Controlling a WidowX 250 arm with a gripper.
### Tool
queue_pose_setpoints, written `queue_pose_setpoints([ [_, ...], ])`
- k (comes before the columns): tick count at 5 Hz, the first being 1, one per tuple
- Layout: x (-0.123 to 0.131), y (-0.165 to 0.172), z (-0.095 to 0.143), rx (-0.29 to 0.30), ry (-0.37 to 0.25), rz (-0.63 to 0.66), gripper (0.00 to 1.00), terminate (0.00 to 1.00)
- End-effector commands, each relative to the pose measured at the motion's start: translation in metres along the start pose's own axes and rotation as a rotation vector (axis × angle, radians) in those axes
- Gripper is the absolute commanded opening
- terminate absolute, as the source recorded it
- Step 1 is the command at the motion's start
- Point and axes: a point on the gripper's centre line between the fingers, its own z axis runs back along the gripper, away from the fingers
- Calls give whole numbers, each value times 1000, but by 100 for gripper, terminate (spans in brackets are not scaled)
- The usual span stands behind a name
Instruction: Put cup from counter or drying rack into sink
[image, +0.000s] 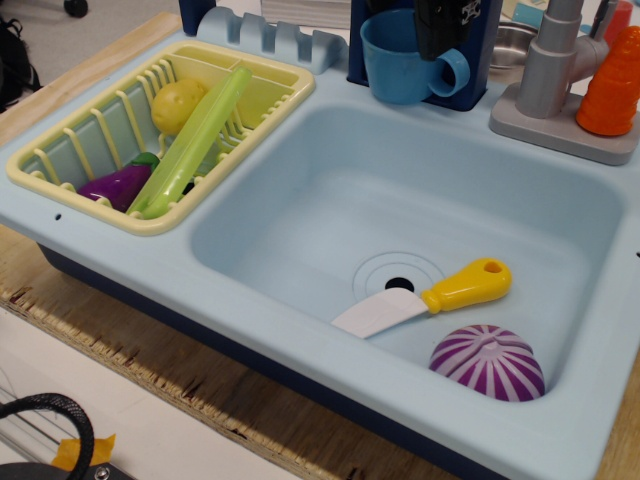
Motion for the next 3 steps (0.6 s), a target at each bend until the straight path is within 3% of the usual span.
queue_pose_setpoints([
  [1, 4, 7, -2, -26, -15, -30, 100, 0],
  [3, -5, 11, -24, -55, 21, 17, 100, 0],
])
